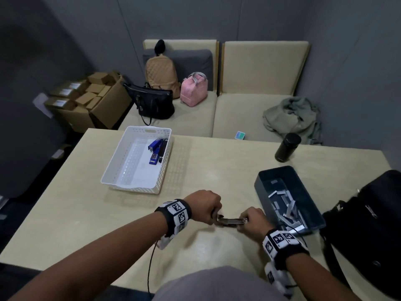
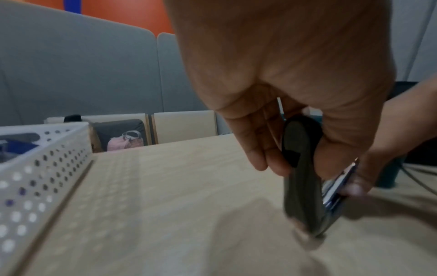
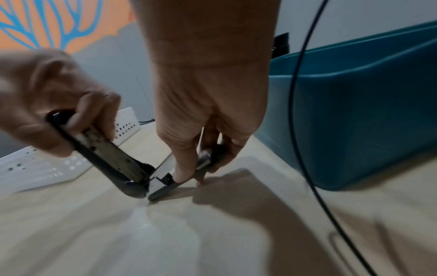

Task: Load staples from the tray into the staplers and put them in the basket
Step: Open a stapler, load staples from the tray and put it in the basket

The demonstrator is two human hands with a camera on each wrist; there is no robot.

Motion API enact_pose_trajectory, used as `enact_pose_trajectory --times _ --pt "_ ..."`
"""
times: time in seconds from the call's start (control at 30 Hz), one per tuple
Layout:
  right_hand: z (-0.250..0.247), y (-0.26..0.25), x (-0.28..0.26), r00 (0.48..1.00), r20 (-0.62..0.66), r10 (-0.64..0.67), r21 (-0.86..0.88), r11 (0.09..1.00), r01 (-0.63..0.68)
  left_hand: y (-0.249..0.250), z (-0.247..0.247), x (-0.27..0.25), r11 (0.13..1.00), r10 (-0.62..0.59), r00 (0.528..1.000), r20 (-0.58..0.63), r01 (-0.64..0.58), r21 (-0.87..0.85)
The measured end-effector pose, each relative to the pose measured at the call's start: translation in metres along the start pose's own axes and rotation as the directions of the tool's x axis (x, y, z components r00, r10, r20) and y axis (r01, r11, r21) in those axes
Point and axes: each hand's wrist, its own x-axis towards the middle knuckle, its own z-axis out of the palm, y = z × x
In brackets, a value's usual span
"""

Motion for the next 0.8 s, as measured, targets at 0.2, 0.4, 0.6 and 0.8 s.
enact_pose_trajectory --times 0.2,0.4,0.6,0.8 --pt "-0.001 0.017 0.006 0.989 0.117 -0.088 -0.088 0.991 0.099 -0.045 0.032 -0.025 0.996 -0.060 0.997 0.057 0.056 0.069" --pt "0.007 0.011 0.011 0.986 0.092 -0.137 -0.109 0.983 0.146 -0.052 0.065 -0.021 0.990 -0.139 0.990 0.024 0.139 0.025" --pt "-0.004 0.004 0.012 0.989 -0.011 -0.147 0.044 0.988 0.147 -0.030 0.068 0.008 0.994 -0.094 0.995 -0.032 0.092 -0.062" --pt "-0.059 -0.009 0.007 0.928 -0.342 -0.145 0.338 0.903 0.265 -0.008 0.071 0.030 0.989 -0.129 0.990 0.054 0.132 -0.060"
